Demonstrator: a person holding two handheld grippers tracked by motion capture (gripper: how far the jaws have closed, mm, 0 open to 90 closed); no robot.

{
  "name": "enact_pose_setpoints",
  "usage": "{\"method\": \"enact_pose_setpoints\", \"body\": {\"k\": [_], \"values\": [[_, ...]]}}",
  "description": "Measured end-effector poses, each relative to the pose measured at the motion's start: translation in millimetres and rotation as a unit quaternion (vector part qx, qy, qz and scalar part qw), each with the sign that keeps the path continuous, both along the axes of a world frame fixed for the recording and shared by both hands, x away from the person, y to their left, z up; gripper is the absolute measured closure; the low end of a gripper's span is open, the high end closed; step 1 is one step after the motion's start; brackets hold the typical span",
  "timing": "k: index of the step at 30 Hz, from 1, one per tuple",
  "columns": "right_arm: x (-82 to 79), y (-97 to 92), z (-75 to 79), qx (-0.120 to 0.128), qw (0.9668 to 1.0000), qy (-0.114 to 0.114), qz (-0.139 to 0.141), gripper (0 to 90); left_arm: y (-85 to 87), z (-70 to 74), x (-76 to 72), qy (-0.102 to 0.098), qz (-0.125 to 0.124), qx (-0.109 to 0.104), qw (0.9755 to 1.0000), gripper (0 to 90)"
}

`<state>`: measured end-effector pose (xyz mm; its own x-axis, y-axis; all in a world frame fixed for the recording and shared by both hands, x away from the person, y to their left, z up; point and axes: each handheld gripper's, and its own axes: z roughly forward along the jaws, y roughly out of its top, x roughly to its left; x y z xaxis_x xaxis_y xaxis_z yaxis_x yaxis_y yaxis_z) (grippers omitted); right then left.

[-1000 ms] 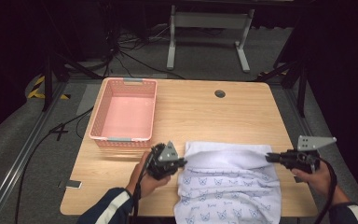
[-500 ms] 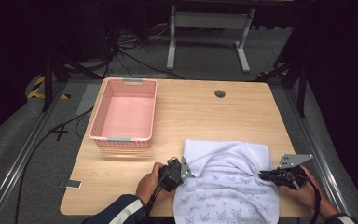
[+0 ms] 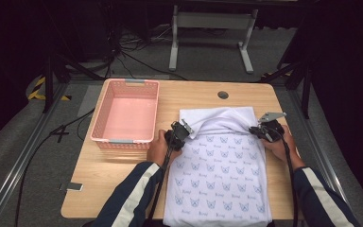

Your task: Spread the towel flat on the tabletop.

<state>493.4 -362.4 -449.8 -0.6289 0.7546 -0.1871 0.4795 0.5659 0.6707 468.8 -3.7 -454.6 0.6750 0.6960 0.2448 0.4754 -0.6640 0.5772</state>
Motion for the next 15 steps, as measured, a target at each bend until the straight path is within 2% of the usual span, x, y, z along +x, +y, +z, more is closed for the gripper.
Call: {"method": "enact_pose_setpoints", "body": {"k": [1,2,4,5,6,7,8,10,12,13,14,15], "values": [[7.2,2.6,0.4,-0.006,0.9999,-0.003,-0.009,86.5,1.4,3.9,8.2,0.01,0.017,-0.028,0.9994,87.2],[16.0,6.0,1.5,-0.012,0.9997,-0.003,-0.02,86.5,3.5,7.3,11.6,0.013,0.017,-0.041,0.9989,87.1],[20.5,10.3,6.1,-0.021,0.9995,-0.012,-0.017,86.5,8.4,23.1,8.3,0.009,0.026,-0.095,0.9951,87.0],[20.5,10.3,6.1,-0.021,0.9995,-0.012,-0.017,86.5,8.4,23.1,8.3,0.009,0.026,-0.095,0.9951,86.9],[19.4,10.5,10.7,-0.014,0.9996,-0.019,-0.016,86.5,4.2,37.8,-9.4,-0.009,-0.005,-0.107,0.9941,86.9],[15.2,7.3,18.7,0.012,0.9996,-0.024,-0.007,86.5,-0.3,44.2,-19.8,-0.026,-0.024,-0.087,0.9956,86.8],[11.0,4.4,23.6,0.026,0.9993,-0.028,-0.004,86.5,-0.6,47.6,-27.6,-0.021,-0.028,-0.105,0.9939,86.8],[-3.4,-4.3,34.7,0.053,0.9978,-0.037,0.012,86.4,1.1,49.2,-31.7,-0.016,-0.029,-0.108,0.9936,86.7],[-9.6,-6.7,37.9,0.062,0.9972,-0.037,0.016,86.4,5.8,48.4,-35.3,-0.012,-0.029,-0.118,0.9925,86.7],[-22.7,-9.9,42.3,0.077,0.9958,-0.038,0.032,86.5,11.2,48.1,-38.5,-0.013,-0.026,-0.118,0.9926,86.6],[-28.7,-10.4,44.4,0.082,0.9951,-0.038,0.041,86.4,15.6,49.9,-41.2,-0.009,-0.029,-0.125,0.9917,86.6],[-36.4,-10.3,46.9,0.083,0.9944,-0.04,0.051,86.4,19.6,51.7,-45.1,-0.016,-0.034,-0.129,0.9909,86.5]]}}
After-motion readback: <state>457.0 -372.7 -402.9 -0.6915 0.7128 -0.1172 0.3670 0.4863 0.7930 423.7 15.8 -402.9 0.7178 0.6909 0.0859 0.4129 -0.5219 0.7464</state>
